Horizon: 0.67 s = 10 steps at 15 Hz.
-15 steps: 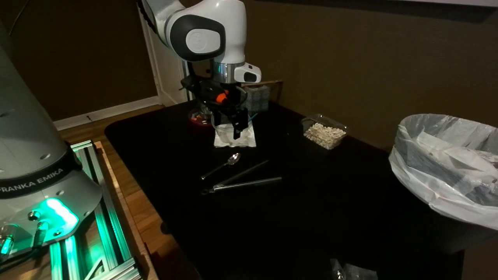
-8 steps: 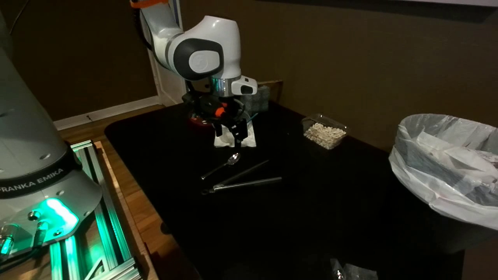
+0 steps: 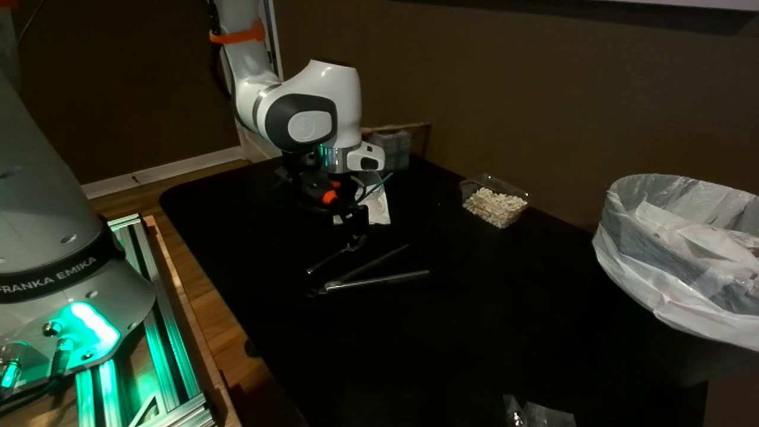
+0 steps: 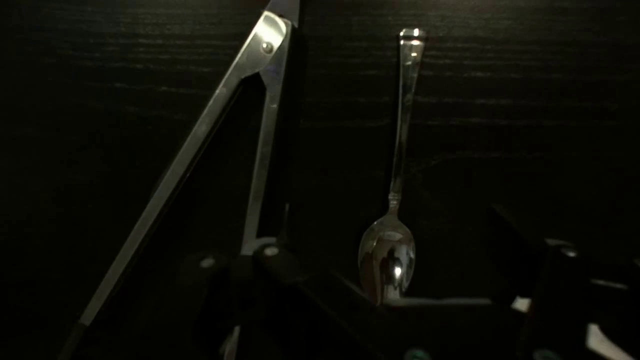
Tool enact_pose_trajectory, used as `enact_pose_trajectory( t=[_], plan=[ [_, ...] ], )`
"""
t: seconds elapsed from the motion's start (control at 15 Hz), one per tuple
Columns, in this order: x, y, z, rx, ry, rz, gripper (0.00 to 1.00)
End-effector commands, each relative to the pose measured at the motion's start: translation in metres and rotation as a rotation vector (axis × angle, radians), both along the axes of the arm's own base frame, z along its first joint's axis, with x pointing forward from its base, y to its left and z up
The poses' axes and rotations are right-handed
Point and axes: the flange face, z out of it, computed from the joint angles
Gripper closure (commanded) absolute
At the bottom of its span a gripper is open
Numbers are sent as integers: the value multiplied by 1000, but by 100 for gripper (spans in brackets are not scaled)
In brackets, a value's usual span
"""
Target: Put the spoon into the bowl
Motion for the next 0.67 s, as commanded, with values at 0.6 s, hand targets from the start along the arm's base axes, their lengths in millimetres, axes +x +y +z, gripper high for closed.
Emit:
enact_pose_trajectory(
  t=[0.6],
  plan=[
    [25, 1, -46, 23, 60, 18, 42]
  ],
)
